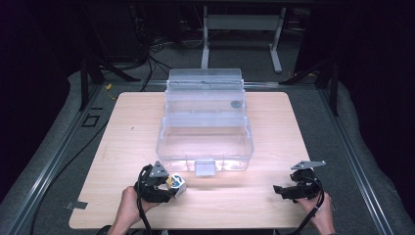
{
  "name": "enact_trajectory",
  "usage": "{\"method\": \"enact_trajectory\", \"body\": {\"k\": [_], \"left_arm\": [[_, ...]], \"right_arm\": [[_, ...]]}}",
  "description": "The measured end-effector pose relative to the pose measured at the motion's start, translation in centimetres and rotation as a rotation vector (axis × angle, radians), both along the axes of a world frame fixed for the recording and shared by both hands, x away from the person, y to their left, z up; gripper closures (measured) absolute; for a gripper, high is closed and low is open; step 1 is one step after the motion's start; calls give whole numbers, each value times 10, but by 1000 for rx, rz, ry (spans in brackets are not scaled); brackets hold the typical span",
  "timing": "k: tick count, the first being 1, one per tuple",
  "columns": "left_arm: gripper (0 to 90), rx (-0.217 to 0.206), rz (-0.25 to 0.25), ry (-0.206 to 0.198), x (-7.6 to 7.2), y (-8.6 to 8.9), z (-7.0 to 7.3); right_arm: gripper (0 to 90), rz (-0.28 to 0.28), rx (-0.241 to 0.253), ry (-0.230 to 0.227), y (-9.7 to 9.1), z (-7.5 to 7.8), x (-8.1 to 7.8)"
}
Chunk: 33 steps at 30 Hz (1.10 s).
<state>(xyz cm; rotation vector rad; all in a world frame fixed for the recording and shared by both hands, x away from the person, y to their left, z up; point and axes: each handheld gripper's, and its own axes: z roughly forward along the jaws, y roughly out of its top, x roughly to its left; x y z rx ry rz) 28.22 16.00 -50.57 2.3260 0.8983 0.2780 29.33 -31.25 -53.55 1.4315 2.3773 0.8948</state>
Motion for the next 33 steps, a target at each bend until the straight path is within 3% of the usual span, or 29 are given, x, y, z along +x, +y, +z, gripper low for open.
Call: {"method": "enact_trajectory", "body": {"k": [11,15,20,33], "left_arm": [[463,-37,-32,-24,-4,1,13],[462,-45,-68,-24,-8,-5,17],[462,-44,-120,-32,-7,-18,23],[462,-48,-228,-49,-3,-55,31]], "right_arm": [[130,4,-9,14,-1,1,0],[129,0,-5,4,-1,0,1],[128,-3,-20,23,-3,1,1],[128,-13,-14,13,-5,1,1]]}}
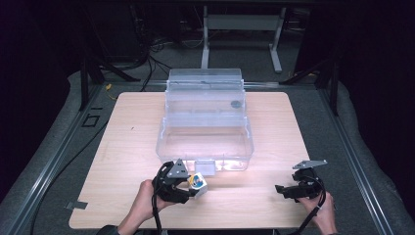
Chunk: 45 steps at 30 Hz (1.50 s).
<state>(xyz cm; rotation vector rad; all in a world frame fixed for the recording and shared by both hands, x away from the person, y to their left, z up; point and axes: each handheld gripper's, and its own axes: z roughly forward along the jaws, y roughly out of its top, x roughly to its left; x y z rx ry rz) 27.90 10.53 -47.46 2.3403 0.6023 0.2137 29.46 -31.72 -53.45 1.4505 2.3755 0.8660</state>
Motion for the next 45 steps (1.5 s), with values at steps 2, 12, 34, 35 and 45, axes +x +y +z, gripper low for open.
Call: {"method": "enact_trajectory", "body": {"k": [2,12,34,35,45], "left_arm": [[462,2,-25,-6,1,-10,1],[461,20,-116,-8,6,-46,-1],[461,56,-252,13,23,-125,-24],[460,61,-256,13,24,-128,-26],[449,66,-252,13,28,-128,-31]], "right_arm": [[128,-3,2,-1,0,1,-1],[131,-1,7,-1,-4,1,0],[139,-4,-13,3,-5,2,-2],[139,-4,-15,5,-5,2,-2],[140,6,-37,-1,-6,4,-3]]}}
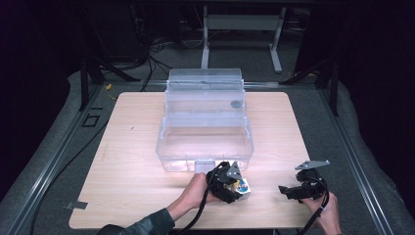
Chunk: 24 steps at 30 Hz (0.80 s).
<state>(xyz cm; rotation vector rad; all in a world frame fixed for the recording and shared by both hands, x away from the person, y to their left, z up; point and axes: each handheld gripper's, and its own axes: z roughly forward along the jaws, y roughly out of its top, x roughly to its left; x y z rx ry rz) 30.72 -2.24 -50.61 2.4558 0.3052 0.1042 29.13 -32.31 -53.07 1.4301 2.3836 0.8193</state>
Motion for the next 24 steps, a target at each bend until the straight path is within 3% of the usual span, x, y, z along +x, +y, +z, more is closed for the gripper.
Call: {"method": "enact_trajectory", "body": {"k": [3,8,15,18,20,21,24], "left_arm": [[301,-20,17,-26,-3,6,6],[211,-37,22,-35,-9,18,19],[159,-31,35,-58,-22,37,33],[149,-34,70,-67,-29,54,38],[144,-41,107,-73,-32,72,41],[144,-41,107,-73,-32,72,41],[143,-26,159,-82,-35,94,39]], "right_arm": [[138,-2,-7,-5,1,2,0],[128,1,4,-2,5,8,-3],[123,24,9,7,21,19,-8],[126,49,23,15,28,21,-10],[126,65,-13,21,41,23,-13],[126,65,-13,21,41,23,-13],[127,102,-8,33,57,27,-16]]}}
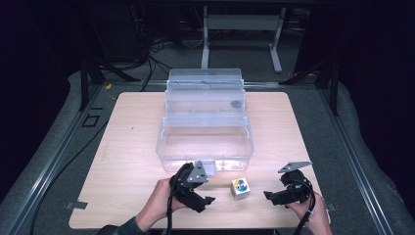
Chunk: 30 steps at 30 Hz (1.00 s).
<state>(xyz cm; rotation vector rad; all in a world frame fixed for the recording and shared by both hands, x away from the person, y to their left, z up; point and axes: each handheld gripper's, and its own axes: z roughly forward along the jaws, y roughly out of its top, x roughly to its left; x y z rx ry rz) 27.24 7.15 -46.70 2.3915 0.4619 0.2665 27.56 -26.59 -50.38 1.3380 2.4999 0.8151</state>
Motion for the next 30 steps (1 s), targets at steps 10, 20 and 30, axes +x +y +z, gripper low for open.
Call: {"method": "enact_trajectory", "body": {"k": [10,20,30], "left_arm": [[98,32,167,31,-4,61,-19],[55,35,247,27,-6,88,-28],[40,46,273,46,-4,98,-35]], "right_arm": [[117,49,7,-8,30,22,1],[117,132,1,26,79,27,14],[154,148,-48,64,100,19,28]]}}
